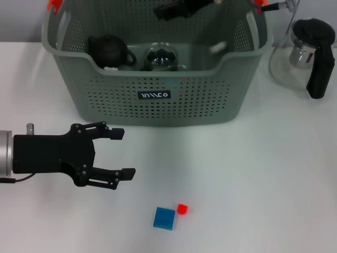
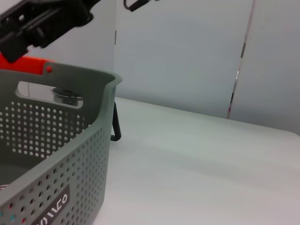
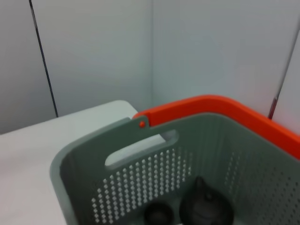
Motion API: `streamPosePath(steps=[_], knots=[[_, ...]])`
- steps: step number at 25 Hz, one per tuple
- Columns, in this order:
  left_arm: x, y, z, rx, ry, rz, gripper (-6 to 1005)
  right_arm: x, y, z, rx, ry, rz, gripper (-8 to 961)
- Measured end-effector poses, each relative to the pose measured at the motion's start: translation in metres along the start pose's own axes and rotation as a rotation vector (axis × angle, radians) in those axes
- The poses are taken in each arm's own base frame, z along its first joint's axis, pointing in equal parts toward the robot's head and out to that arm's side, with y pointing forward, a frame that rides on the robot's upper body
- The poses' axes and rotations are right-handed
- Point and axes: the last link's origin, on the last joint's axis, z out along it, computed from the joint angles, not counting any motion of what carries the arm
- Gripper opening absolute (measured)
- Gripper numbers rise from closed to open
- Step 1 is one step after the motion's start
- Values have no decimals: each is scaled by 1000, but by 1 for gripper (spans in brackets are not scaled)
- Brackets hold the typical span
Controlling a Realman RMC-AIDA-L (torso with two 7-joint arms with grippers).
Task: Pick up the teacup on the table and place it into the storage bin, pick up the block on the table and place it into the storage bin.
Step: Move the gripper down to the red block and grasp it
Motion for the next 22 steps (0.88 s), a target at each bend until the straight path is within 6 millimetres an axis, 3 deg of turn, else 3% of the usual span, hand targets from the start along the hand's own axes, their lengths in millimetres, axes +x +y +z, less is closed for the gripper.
streamPosePath(steps=[6,9,13,17,22], knots=[[0,-1,0,3,-1,1,947,15,25,-38,-174,-26,-80,622],[0,-1,0,4,-1,1,947,36,37,-56,-274,55,-101,764],[0,-1,0,5,-1,2,947,72,53,-69,-394,225,-102,869],[-1,0,-1,7,-3,-1,947,99,65,-65,-430,370,-81,918],[-2,0,-1,5,-10,4,947,118,82,-38,-442,510,-86,909]])
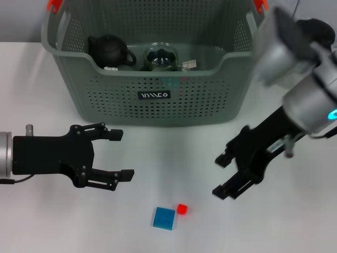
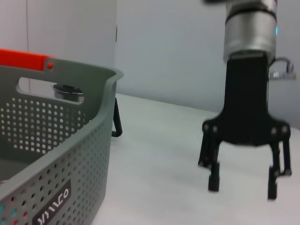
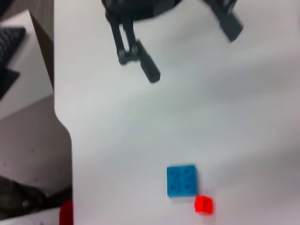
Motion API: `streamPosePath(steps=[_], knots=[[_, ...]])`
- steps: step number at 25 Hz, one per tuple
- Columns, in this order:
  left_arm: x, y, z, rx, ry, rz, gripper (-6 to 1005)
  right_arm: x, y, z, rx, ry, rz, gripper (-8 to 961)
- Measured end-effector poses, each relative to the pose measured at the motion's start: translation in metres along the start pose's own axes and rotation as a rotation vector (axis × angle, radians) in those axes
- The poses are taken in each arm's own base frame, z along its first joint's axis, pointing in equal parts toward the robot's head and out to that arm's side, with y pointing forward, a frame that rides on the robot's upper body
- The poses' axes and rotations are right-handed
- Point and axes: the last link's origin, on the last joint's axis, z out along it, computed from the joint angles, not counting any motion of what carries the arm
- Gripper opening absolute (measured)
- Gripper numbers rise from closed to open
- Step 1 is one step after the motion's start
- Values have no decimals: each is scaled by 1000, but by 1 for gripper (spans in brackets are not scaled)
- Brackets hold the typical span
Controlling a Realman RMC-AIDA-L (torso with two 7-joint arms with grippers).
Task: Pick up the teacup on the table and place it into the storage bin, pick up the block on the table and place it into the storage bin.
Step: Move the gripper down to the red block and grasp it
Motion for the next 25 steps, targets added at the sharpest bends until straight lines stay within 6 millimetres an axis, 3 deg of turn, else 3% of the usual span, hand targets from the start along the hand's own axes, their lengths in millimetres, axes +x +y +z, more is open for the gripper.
streamPosePath(steps=[6,15,25], knots=[[0,0,0,-3,-2,5,947,-16,5,40,45,103,-75,770],[1,0,0,-3,5,19,948,-35,15,81,86,168,-196,764],[-1,1,0,1,5,14,948,-39,20,102,127,168,-250,760]])
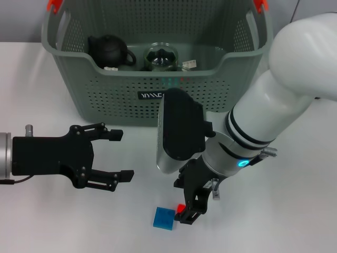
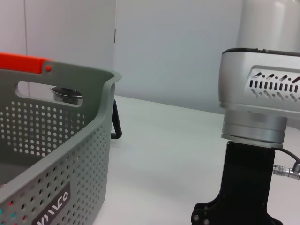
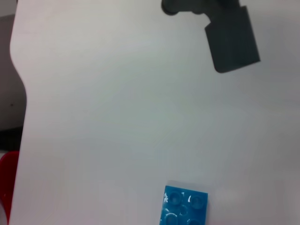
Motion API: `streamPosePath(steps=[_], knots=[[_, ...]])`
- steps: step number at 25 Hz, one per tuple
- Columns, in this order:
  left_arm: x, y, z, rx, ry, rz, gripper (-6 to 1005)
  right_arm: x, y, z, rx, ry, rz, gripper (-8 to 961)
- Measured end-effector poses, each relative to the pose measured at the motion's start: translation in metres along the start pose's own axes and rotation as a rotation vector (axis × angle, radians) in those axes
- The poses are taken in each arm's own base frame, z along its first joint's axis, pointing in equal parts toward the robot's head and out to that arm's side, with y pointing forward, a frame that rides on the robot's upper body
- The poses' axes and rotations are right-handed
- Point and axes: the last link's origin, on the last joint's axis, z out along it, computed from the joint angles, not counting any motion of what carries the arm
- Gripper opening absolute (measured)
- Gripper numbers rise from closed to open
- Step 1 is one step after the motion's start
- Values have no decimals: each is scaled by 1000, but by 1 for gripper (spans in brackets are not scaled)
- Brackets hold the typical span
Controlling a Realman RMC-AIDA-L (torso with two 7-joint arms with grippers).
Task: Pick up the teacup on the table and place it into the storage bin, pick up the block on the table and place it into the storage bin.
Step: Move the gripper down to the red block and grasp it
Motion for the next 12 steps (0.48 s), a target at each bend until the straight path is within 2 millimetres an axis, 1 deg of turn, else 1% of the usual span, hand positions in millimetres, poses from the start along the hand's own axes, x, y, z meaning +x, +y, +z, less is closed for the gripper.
streamPosePath(steps=[12], knots=[[0,0,1,-2,1,0,948,3,1,4,6,7,-4,761]])
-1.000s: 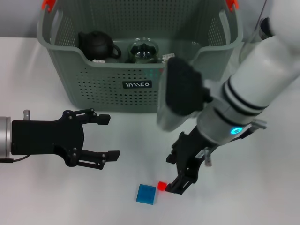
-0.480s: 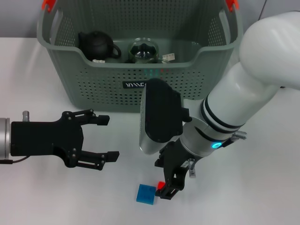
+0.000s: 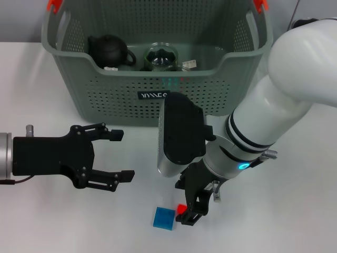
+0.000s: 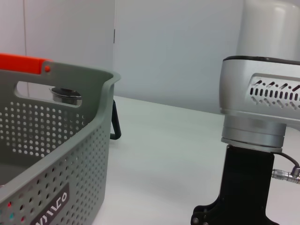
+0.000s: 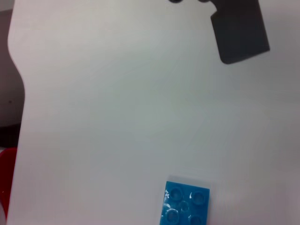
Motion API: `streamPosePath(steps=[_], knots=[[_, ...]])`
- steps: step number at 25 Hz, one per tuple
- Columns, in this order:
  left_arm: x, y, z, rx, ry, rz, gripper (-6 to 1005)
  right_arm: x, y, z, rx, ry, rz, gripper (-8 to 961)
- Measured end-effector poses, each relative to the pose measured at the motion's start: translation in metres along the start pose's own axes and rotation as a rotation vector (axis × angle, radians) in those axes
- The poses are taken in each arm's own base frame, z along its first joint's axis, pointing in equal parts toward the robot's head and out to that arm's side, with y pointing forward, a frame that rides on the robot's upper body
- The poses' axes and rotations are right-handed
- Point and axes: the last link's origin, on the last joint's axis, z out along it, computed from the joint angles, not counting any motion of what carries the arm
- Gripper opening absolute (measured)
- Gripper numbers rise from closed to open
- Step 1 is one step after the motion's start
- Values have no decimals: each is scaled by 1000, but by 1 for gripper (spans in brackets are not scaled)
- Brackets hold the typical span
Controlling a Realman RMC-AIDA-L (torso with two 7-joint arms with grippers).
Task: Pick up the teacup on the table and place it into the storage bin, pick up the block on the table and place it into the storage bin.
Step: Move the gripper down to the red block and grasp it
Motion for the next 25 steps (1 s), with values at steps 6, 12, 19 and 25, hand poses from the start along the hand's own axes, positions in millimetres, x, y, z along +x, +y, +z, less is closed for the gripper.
streamPosePath(steps=[6,12,19,25], knots=[[-1,0,1,-2,2,-4,948,0,-2,1,17,-4,-5,760],[-1,0,1,-1,2,-6,948,-1,-2,2,26,-5,-13,760],[-1,0,1,0,2,-7,948,0,-3,3,35,-2,-12,761],[-1,1,1,0,2,-7,948,3,-5,4,55,0,-12,761]])
